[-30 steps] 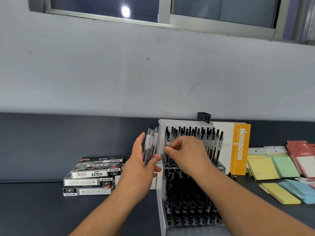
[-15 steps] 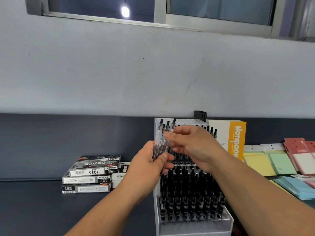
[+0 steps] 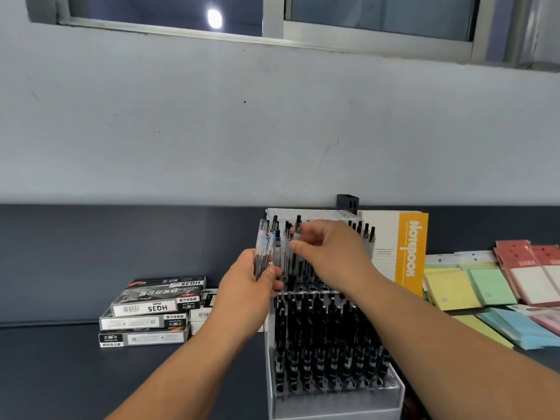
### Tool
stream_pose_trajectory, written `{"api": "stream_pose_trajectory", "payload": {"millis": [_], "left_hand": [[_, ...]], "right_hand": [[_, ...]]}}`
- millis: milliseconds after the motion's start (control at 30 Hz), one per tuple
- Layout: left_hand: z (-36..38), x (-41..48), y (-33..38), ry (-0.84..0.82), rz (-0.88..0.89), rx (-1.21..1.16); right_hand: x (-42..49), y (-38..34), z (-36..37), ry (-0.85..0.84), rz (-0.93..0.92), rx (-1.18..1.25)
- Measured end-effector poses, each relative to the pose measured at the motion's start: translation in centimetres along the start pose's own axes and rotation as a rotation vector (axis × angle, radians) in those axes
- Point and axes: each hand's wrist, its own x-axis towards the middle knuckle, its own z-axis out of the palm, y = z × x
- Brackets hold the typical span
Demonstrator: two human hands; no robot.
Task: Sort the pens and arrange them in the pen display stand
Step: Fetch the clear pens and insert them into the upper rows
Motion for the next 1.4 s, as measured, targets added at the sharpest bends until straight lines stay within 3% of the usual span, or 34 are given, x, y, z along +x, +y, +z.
{"api": "stream_pose_trajectory", "payload": {"millis": [100,367,667,833,900,1000,1067,1233,1400], "left_hand": [[-0.2,0.1,0.1,-0.017,0.010,-0.005],[-0.5,0.1,-0.5,-0.081,0.029,-0.054],[-0.5,0.0,-0.7,-0.095,0.028,-0.077],[-0.4,-0.3,0.1,-0.111,0.055,-0.101],[-0.2,-0.4,0.6,-0.144,0.081,-0.083],[0.6,-0.5,1.1,-0.221,0.099,-0.053],[1.2,-0.6,1.5,-0.254,0.091,-0.041],[2.2,-0.4,1.6,-0.176,0.052,-0.080],[2.6,-0.3,1.8,-0.081,0.124,0.099]], "right_hand": [[-0.3,0.6,0.9,-0.069,0.031,-0.074],[0.2,0.1,1.8,0.023,0.023,-0.296],[0.1,0.2,1.6,-0.019,0.032,-0.238],[-1.0,0.3,0.5,0.041,0.053,-0.053],[-1.2,0.2,-0.3,0.073,0.131,0.176],[-1.3,-0.4,-1.1,-0.101,0.314,0.639],[-1.0,-0.1,-1.8,-0.162,0.366,0.761],[-0.8,1.1,-3.0,-0.122,0.385,0.839],[-1.2,0.8,-2.9,0.010,0.287,0.592]]}}
